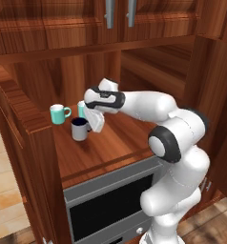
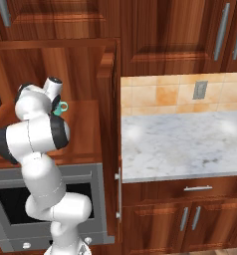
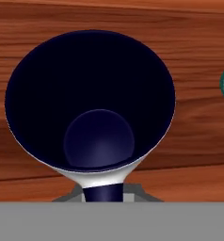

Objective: Pick the mug on the counter and place it in the cabinet with the handle facing the right, like the mugs already inside.

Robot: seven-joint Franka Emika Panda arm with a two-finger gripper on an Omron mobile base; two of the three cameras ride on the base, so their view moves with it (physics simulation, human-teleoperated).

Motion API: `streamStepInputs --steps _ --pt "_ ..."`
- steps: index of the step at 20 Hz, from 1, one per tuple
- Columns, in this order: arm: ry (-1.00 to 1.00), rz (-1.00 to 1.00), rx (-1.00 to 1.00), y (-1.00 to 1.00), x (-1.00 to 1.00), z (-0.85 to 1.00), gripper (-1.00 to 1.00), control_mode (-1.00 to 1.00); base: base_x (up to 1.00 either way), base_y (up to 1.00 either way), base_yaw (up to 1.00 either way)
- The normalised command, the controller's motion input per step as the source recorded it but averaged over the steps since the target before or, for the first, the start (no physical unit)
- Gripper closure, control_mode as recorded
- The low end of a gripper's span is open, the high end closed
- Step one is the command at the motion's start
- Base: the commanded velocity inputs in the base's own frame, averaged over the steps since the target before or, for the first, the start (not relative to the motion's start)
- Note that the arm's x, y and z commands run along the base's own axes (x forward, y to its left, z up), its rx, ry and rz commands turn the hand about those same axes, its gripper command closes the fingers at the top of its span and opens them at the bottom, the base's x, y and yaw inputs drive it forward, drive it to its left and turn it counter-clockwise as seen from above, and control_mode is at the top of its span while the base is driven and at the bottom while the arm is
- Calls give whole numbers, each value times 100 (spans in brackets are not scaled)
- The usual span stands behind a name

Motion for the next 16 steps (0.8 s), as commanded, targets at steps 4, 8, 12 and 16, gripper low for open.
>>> streamStepInputs --steps 4,8,12,16 --pt "-2 0 -2 23 32 -17 100 -100 0 0 0" --pt "-4 0 -5 21 20 -18 100 -100 0 0 0" --pt "-9 0 -4 12 10 -27 100 -100 0 0 0" --pt "-7 0 -1 1 0 -39 100 -100 0 0 0"
